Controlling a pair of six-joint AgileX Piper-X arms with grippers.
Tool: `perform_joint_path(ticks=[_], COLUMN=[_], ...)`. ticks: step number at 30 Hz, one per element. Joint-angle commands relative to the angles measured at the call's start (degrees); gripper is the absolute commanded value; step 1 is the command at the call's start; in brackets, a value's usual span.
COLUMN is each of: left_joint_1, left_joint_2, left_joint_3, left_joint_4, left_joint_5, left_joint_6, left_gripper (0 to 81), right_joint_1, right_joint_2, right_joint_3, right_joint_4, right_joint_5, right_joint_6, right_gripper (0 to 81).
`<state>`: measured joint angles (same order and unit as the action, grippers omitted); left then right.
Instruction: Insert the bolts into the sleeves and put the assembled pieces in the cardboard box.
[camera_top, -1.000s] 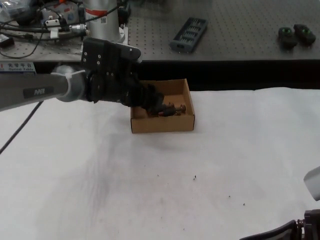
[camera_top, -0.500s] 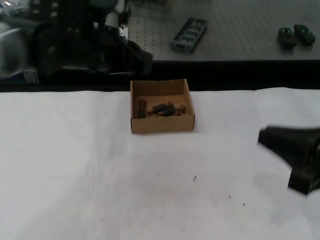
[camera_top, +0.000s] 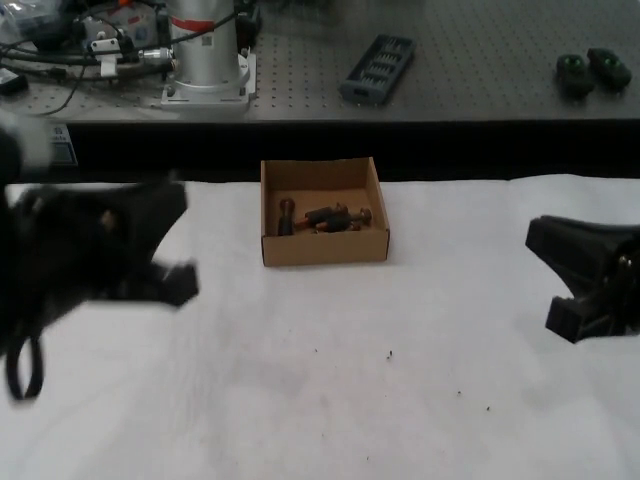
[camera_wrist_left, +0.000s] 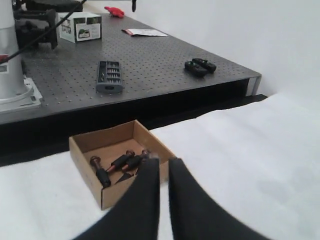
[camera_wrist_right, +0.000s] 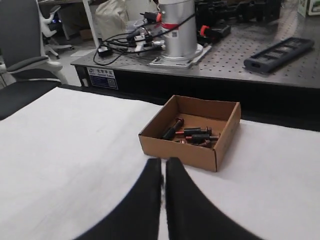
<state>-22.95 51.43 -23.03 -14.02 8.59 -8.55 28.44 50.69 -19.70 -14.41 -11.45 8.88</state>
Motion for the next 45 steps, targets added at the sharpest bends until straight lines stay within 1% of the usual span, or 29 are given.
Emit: perform_joint_path(ticks=[1, 4, 8, 11, 13, 15, 16, 19, 21, 23, 24, 25, 29, 32, 45], left_joint_1=[-0.35, -0.35, -0.35, -0.35, -0.35, -0.35, -0.35, -0.35, -0.35, -0.35, -0.35, -0.35, -0.35, -0.35, -0.35], left_joint_2=[-3.55, -8.3, -12.05, -13.2, -13.35, -13.35, -13.35, -13.35, -13.35, -13.35, -13.35, -13.35, -13.35, -13.35, -13.35], left_joint_3=[2.33, 7.49, 12.85, 16.07, 18.11, 19.63, 20.19, 20.5, 20.5, 20.5, 20.5, 20.5, 20.5, 20.5, 20.5], left_joint_4=[-1.02, -1.02, -1.02, -1.02, -1.02, -1.02, -1.02, -1.55, -3.23, -5.81, -6.66, -7.68, -9.77, -9.66, -9.68], left_joint_5=[-3.95, -6.99, -6.55, -6.55, -6.55, -6.55, -6.37, -4.15, -0.97, 1.87, 2.04, 1.79, -3.48, -5.2, -5.41], left_joint_6=[-1.98, -2.25, -5.24, -6.63, -7.54, -8.56, -8.94, -9.1, -8.17, -5.42, -4.79, -4.25, -3.9, -3.9, -3.9], left_gripper=[4.2, 4.2, 4.2, 4.2, 4.2, 4.2, 4.2, 4.2, 4.3, 4.3, 4.3, 4.3, 4.3, 4.3, 4.3], right_joint_1=[-0.45, -0.28, -0.28, -0.28, -0.28, -0.28, -0.28, -0.28, -0.28, -0.28, -0.28, -0.28, -0.28, -0.28, -0.28], right_joint_2=[-1.8, -4.3, -8.12, -10.29, -11.47, -12.18, -12.21, -12.2, -12.2, -12.2, -12.2, -12.2, -12.2, -12.2, -12.2], right_joint_3=[3.29, 8.42, 15.34, 19.7, 19.7, 19.7, 19.7, 19.7, 19.7, 19.7, 19.7, 19.7, 19.7, 19.7, 19.7], right_joint_4=[-1.69, -5.91, -15.23, -19.62, -20.15, -15.86, -16.09, -19.77, -23.17, -25.58, -26.96, -27.8, -27.77, -26.98, -26.64], right_joint_5=[1.07, 1.05, 1.05, 0.17, 0.17, 0.17, 0.28, 0.64, 0.66, 0.66, 0.66, 0.66, 0.66, 0.66, 0.66], right_joint_6=[4.46, 6.2, 5.47, 5.26, 5.26, 5.47, 5.46, 5.66, 5.71, 8.46, 9.61, 9.46, 9.46, 9.46, 9.46], right_gripper=[4.3, 4.3, 4.3, 4.3, 4.3, 4.3, 4.3, 4.3, 4.3, 4.3, 4.3, 4.3, 4.3, 4.3, 4.3])
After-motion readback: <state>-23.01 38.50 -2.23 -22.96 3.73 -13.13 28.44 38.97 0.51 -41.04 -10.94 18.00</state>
